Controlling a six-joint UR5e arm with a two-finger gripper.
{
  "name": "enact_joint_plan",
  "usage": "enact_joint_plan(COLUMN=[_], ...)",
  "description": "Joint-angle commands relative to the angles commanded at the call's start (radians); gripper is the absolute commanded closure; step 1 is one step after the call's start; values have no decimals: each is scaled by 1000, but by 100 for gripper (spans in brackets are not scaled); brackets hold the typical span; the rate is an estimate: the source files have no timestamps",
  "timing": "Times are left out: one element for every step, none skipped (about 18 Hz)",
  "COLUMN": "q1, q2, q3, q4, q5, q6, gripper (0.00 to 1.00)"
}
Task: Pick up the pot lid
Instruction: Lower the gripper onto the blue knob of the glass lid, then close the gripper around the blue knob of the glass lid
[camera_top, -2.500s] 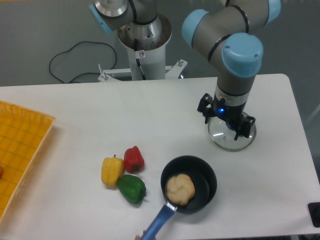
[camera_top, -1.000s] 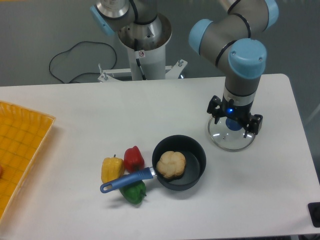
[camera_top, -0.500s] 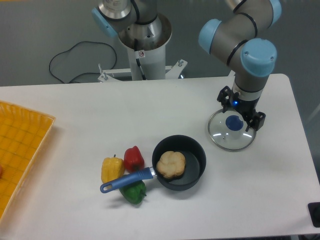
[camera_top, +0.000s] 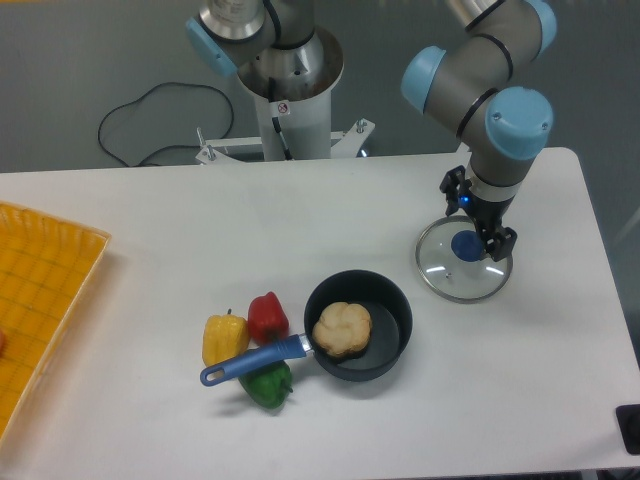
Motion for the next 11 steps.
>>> enact_joint_plan(q1=[2, 3, 3, 3, 6, 8, 8, 8, 9, 9, 11], q2=[0, -2, -3, -9, -12, -15, -17, -18, -20, -24, -28], q3=[-12, -21, -25, -28, -29, -29, -31, -32, -32, -34, -34], q4=[18, 32, 43, 51, 54, 57, 57, 58, 58, 62, 66], q5=[0, 0, 0, 0, 0, 0, 0, 0, 0, 0, 0], q6=[0, 0, -2, -2, -3, -3, -3, -3, -3, -3, -3], gripper=[0, 0, 0, 0, 0, 0, 0, 0, 0, 0, 0])
